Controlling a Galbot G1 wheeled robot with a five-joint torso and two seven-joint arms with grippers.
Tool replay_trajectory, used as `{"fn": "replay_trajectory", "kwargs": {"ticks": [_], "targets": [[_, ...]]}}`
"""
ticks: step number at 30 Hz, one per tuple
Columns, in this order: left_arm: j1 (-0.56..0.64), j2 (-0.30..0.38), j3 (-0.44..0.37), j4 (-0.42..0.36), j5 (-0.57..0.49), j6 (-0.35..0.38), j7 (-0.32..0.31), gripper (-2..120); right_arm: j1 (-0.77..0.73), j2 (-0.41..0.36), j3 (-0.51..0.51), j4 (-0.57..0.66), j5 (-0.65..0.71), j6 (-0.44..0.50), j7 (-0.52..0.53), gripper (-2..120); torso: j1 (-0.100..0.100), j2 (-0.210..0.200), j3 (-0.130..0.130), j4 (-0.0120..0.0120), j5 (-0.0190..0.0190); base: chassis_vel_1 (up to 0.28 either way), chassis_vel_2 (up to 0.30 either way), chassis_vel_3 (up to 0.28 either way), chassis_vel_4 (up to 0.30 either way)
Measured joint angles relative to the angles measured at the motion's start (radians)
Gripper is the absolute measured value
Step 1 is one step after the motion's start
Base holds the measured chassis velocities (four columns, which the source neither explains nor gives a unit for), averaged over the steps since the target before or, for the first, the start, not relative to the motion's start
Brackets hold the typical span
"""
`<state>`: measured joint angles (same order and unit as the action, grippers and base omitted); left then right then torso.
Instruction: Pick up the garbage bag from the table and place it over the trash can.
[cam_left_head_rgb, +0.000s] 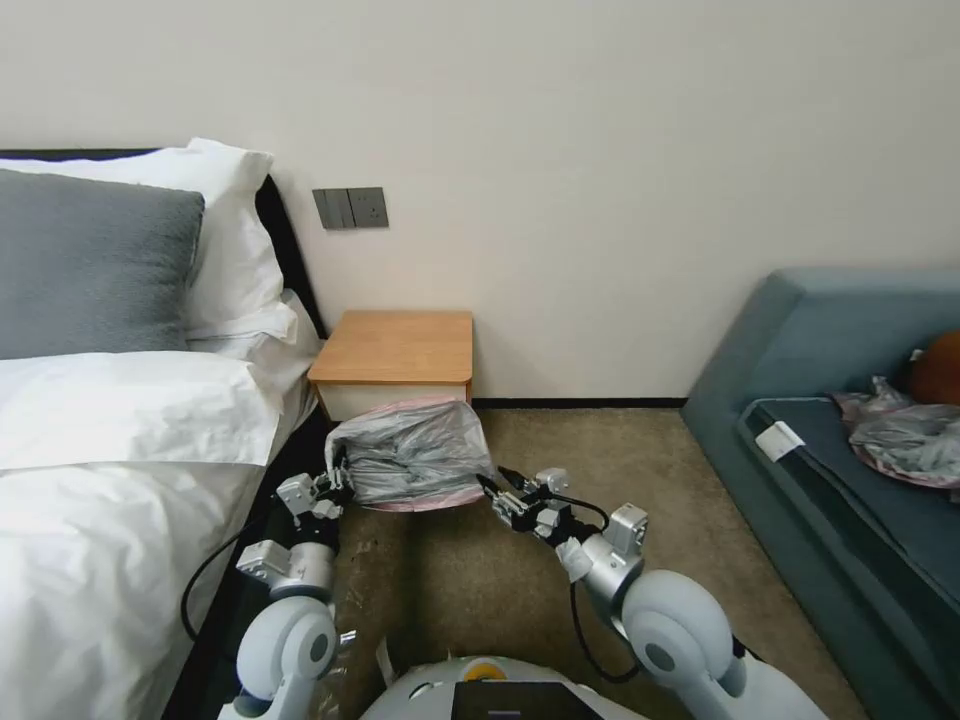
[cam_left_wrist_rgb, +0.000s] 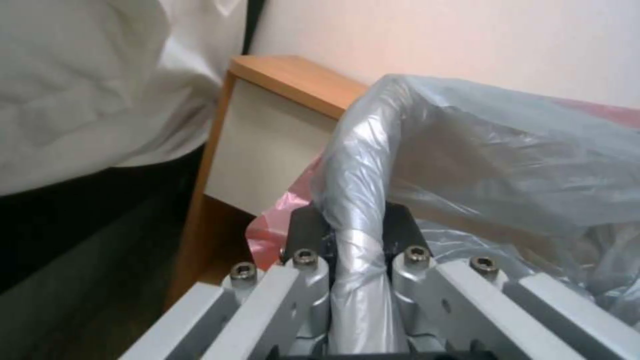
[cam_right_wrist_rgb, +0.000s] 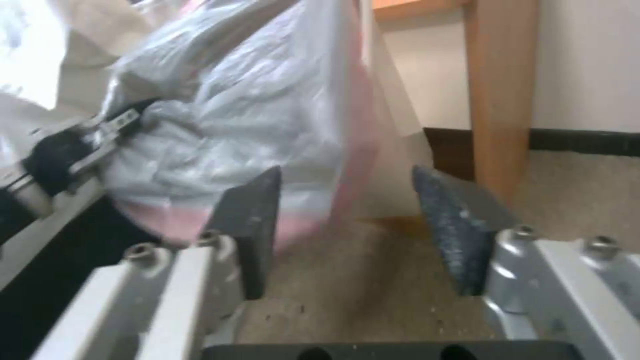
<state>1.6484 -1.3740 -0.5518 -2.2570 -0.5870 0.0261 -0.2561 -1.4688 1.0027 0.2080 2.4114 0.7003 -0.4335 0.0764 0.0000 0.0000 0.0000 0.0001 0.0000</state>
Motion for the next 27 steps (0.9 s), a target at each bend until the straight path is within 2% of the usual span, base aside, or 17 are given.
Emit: {"fn": "replay_trajectory", "kwargs": {"ticks": [3, 4, 6, 9, 11, 14, 16, 22, 27], "targets": [[-0.002, 0.0, -0.005, 0.0, -0.003, 0.002, -0.005, 5, -0.038, 0.006, 0.012, -0.004, -0.034, 0.069, -0.053, 69, 0.0, 0.0, 0.0, -0.0005, -0.0001, 0.0, 0.0, 0.0, 0.0], [-0.002, 0.0, -0.005, 0.0, -0.003, 0.002, -0.005, 5, -0.038, 0.006, 0.012, -0.004, -0.034, 0.069, -0.053, 69, 0.0, 0.0, 0.0, -0.0005, -0.0001, 0.0, 0.0, 0.0, 0.0], [0.001, 0.002, -0.007, -0.004, -0.006, 0.004, -0.006, 5, -0.034, 0.026, 0.011, -0.012, -0.038, 0.135, -0.065, 80, 0.0, 0.0, 0.0, -0.0004, 0.0, 0.0, 0.0, 0.0, 0.0], [0.004, 0.005, -0.007, -0.005, -0.008, 0.005, -0.006, 5, -0.007, 0.042, 0.008, -0.017, -0.012, 0.158, -0.065, 88, 0.0, 0.0, 0.0, 0.0, 0.0, 0.0, 0.0, 0.0, 0.0], [0.007, 0.009, -0.004, -0.006, -0.01, 0.005, -0.007, 5, 0.027, 0.055, 0.009, -0.024, 0.033, 0.172, -0.053, 96, 0.0, 0.0, 0.0, 0.0001, -0.0001, 0.0, 0.0, 0.0, 0.0], [0.007, 0.012, 0.006, -0.007, -0.011, 0.007, -0.008, 5, 0.055, 0.072, 0.01, -0.033, 0.088, 0.188, -0.036, 100, 0.0, 0.0, 0.0, 0.0002, -0.0001, 0.0, 0.0, 0.0, 0.0], [-0.002, 0.014, 0.025, -0.007, -0.015, 0.012, -0.012, 5, 0.071, 0.117, 0.009, -0.054, 0.119, 0.2, -0.027, 100, 0.0, 0.0, 0.0, 0.0, -0.0002, 0.0, 0.0, 0.0, 0.0], [-0.023, 0.014, 0.058, -0.005, -0.031, 0.024, -0.028, 5, 0.09, 0.24, -0.015, -0.116, 0.075, 0.225, -0.027, 100, 0.0, 0.0, 0.0, -0.0001, -0.0002, 0.0, 0.0, 0.0, 0.0], [-0.028, 0.008, 0.07, -0.009, -0.04, 0.03, -0.037, 5, 0.104, 0.293, -0.006, -0.159, 0.039, 0.245, -0.042, 100, 0.0, 0.0, 0.0, -0.0001, -0.0002, 0.0, 0.0, 0.0, 0.0]]}}
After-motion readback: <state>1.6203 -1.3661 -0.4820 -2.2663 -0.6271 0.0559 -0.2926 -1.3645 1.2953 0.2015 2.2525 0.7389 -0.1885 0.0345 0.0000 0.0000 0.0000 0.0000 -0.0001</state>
